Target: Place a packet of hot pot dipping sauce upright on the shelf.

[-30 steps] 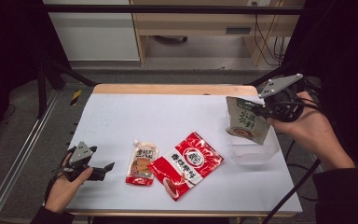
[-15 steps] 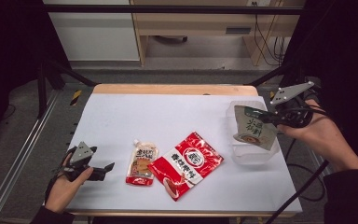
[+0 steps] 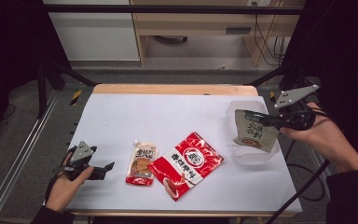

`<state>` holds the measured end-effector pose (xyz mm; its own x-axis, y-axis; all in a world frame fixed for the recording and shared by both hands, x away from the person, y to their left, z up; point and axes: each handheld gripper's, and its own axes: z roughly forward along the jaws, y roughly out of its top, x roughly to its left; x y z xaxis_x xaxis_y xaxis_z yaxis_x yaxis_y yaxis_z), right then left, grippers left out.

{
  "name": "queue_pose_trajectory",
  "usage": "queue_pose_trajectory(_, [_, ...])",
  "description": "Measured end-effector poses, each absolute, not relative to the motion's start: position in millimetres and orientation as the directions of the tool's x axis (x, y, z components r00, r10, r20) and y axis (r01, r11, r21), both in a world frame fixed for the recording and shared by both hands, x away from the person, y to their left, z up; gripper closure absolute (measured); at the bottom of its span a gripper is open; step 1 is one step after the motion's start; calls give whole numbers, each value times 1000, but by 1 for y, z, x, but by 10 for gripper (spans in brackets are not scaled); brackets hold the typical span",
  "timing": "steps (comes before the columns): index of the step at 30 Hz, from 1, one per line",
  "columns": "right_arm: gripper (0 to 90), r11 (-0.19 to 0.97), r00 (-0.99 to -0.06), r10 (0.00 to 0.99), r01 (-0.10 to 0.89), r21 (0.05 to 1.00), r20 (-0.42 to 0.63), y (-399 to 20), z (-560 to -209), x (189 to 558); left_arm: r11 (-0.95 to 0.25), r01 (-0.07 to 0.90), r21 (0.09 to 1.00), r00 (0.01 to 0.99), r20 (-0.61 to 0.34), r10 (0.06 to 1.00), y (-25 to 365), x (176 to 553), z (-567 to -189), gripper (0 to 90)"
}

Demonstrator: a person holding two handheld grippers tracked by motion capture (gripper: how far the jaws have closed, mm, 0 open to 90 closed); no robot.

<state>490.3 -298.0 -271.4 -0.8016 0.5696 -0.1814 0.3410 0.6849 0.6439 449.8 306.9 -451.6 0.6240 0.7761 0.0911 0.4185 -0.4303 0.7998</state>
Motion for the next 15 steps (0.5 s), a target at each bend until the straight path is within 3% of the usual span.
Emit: queue_pose_trajectory(15, [900,693,-839,526,329,642,-138,-305,-271,483,-430,422,798,623,90,777,308,450,-452,63])
